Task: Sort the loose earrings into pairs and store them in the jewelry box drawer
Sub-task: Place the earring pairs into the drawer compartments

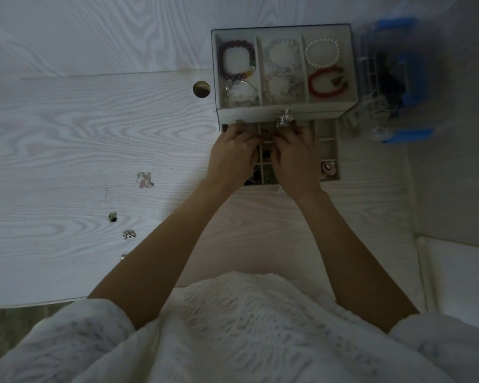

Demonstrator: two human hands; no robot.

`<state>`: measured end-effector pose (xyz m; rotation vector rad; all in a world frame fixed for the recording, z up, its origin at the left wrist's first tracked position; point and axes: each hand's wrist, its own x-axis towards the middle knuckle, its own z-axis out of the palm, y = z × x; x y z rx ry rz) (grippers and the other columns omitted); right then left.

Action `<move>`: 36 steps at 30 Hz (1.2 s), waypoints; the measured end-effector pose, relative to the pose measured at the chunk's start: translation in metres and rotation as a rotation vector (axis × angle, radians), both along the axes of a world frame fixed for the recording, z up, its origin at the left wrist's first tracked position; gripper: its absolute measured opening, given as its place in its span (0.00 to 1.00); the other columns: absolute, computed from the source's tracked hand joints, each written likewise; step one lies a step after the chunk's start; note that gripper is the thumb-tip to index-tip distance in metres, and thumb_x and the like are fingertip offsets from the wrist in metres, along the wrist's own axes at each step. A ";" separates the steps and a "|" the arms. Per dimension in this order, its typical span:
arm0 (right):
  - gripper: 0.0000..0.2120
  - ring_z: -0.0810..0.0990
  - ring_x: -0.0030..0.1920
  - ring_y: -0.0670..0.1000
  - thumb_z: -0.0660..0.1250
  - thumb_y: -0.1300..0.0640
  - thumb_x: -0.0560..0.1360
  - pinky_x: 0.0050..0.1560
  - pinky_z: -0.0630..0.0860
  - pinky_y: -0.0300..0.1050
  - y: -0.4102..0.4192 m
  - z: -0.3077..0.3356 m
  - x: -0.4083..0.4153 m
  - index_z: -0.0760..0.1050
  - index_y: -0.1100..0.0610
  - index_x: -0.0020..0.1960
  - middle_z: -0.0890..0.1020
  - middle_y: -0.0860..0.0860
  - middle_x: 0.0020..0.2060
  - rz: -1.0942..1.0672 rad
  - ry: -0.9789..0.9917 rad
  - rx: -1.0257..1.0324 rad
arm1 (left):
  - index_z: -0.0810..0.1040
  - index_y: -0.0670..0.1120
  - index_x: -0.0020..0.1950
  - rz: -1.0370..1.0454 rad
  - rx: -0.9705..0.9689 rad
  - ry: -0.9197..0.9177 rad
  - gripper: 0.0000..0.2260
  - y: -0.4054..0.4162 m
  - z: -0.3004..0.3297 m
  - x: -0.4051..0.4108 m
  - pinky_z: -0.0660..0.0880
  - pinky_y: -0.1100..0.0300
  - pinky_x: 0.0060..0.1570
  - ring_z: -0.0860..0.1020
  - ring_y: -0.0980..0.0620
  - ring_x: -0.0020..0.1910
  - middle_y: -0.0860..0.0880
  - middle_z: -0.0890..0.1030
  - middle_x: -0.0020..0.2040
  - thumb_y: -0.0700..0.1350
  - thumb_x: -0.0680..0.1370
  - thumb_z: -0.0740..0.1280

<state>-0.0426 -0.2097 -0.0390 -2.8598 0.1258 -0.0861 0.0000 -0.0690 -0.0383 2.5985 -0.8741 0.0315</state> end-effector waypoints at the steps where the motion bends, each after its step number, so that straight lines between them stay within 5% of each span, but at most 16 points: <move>1: 0.15 0.72 0.56 0.59 0.59 0.57 0.75 0.53 0.68 0.51 0.000 -0.003 -0.001 0.76 0.57 0.60 0.80 0.50 0.57 0.022 0.019 -0.007 | 0.83 0.46 0.50 -0.003 0.005 -0.007 0.16 0.001 0.000 -0.001 0.76 0.53 0.47 0.77 0.43 0.51 0.50 0.84 0.48 0.43 0.72 0.56; 5: 0.18 0.72 0.57 0.60 0.58 0.56 0.75 0.55 0.70 0.53 0.003 -0.005 -0.001 0.74 0.59 0.62 0.79 0.53 0.59 0.046 0.048 0.041 | 0.83 0.46 0.50 0.001 0.009 0.000 0.17 0.003 0.001 0.000 0.75 0.55 0.47 0.77 0.43 0.52 0.51 0.84 0.49 0.44 0.72 0.55; 10: 0.15 0.76 0.51 0.59 0.55 0.58 0.76 0.55 0.65 0.46 0.003 0.012 -0.008 0.76 0.60 0.55 0.81 0.55 0.50 0.066 -0.071 0.090 | 0.81 0.44 0.48 0.070 -0.091 0.097 0.16 0.010 0.016 -0.005 0.74 0.55 0.43 0.77 0.43 0.46 0.47 0.83 0.46 0.46 0.73 0.56; 14: 0.10 0.76 0.48 0.57 0.59 0.61 0.78 0.49 0.67 0.44 0.019 0.030 -0.022 0.77 0.59 0.55 0.82 0.55 0.47 0.105 -0.098 0.173 | 0.78 0.46 0.48 0.230 -0.233 0.182 0.07 0.049 0.034 -0.024 0.70 0.60 0.38 0.78 0.50 0.41 0.50 0.82 0.42 0.45 0.76 0.62; 18: 0.11 0.78 0.45 0.57 0.60 0.63 0.76 0.43 0.71 0.45 0.059 0.033 -0.024 0.78 0.60 0.54 0.83 0.56 0.45 0.284 -0.024 0.237 | 0.78 0.50 0.50 0.427 -0.281 0.190 0.06 0.120 0.037 -0.053 0.71 0.62 0.41 0.78 0.56 0.43 0.53 0.82 0.43 0.47 0.77 0.63; 24: 0.13 0.77 0.53 0.55 0.63 0.64 0.75 0.49 0.76 0.49 0.135 0.011 -0.008 0.76 0.59 0.59 0.80 0.55 0.53 0.513 0.187 0.280 | 0.77 0.48 0.57 0.722 -0.216 0.276 0.11 0.203 0.016 -0.082 0.72 0.57 0.47 0.78 0.50 0.48 0.50 0.81 0.50 0.42 0.75 0.67; 30: 0.17 0.73 0.58 0.57 0.66 0.64 0.73 0.54 0.75 0.50 0.200 -0.009 0.019 0.72 0.60 0.62 0.75 0.57 0.58 0.536 0.221 0.301 | 0.75 0.42 0.63 0.653 -0.120 0.375 0.17 0.204 -0.005 -0.054 0.71 0.53 0.52 0.76 0.43 0.53 0.41 0.77 0.57 0.43 0.74 0.67; 36: 0.08 0.78 0.47 0.55 0.66 0.67 0.73 0.48 0.75 0.45 0.207 -0.015 0.028 0.77 0.62 0.52 0.79 0.57 0.49 0.399 0.174 0.389 | 0.80 0.41 0.53 0.668 -0.177 0.349 0.11 0.196 -0.015 -0.041 0.72 0.56 0.44 0.78 0.44 0.44 0.41 0.78 0.50 0.47 0.77 0.65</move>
